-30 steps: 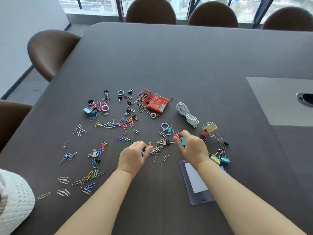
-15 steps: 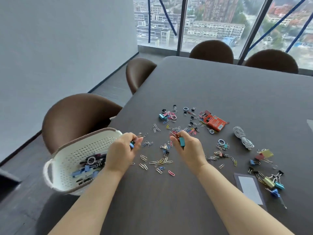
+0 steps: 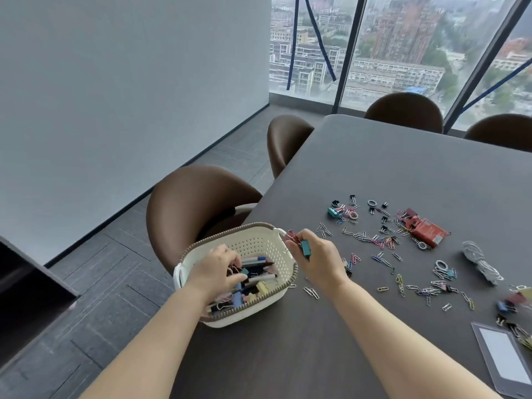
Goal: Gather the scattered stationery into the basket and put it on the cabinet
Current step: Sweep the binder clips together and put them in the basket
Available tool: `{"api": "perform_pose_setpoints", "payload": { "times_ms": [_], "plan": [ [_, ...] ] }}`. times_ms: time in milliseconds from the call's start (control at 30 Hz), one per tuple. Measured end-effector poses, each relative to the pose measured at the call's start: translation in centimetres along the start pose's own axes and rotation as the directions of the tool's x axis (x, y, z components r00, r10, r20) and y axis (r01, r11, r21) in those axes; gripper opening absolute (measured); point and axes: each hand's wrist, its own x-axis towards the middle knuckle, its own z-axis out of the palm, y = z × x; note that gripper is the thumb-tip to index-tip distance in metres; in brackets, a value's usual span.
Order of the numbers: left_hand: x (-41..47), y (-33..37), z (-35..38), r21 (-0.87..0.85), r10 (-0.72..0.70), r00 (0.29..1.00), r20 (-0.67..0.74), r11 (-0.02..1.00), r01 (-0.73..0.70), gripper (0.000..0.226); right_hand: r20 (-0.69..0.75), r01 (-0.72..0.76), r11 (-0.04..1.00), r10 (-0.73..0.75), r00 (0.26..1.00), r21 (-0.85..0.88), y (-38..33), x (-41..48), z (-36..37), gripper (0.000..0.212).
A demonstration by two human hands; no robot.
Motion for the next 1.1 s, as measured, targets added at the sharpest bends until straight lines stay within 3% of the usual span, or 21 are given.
{"api": "perform_pose_setpoints", "payload": {
  "times_ms": [167,300,433,500,700,867,933,1100],
  "plan": [
    [-1.4,-1.5,-0.9,0.022,0.079,0.971,-0.224,0.997,-0.076,0.017,0.134,0.075,0.993,-0.063,0.989,-0.089,-1.5,1.3,3.4,0.032],
    [-2.5,-2.9,-0.9,0.076,0.157,0.941,-0.299,0.987,-0.140,0.007,0.298,0.116,0.981,-0.066,0.952,-0.154,-2.3,2.3,6.1,0.023],
    [-2.8,-3.7,-1.0,0.085,0.160,0.932,-0.327,0.987,-0.140,0.004,0.478,0.114,0.977,-0.014,0.878,-0.180,-1.9,2.7,6.9,0.038],
    [-2.8,-3.7,-0.9,0.089,0.147,0.935,-0.322,0.988,-0.125,0.005,0.433,0.126,0.972,-0.027,0.901,-0.201,-2.1,2.5,6.7,0.026],
    [-2.3,-2.5,-0.2,0.093,0.171,0.933,-0.318,0.985,-0.148,0.010,0.247,0.061,0.962,0.006,0.969,-0.266,-2.0,2.7,6.3,0.032],
    [-2.1,-2.2,0.0,0.106,0.155,0.929,-0.336,0.986,-0.126,0.016,0.331,0.095,0.984,-0.040,0.943,-0.152,-1.8,3.2,6.4,0.038],
    [-2.2,-2.2,0.2,0.111,0.140,0.929,-0.343,0.988,-0.108,0.014,0.370,0.108,0.978,-0.036,0.929,-0.177,-1.2,3.1,6.1,0.030],
    [-2.3,-1.2,0.9,0.126,0.128,0.917,-0.377,0.988,-0.086,0.005,0.314,0.143,0.986,-0.109,0.943,-0.086,-0.4,2.3,5.6,0.022]
  ]
}}
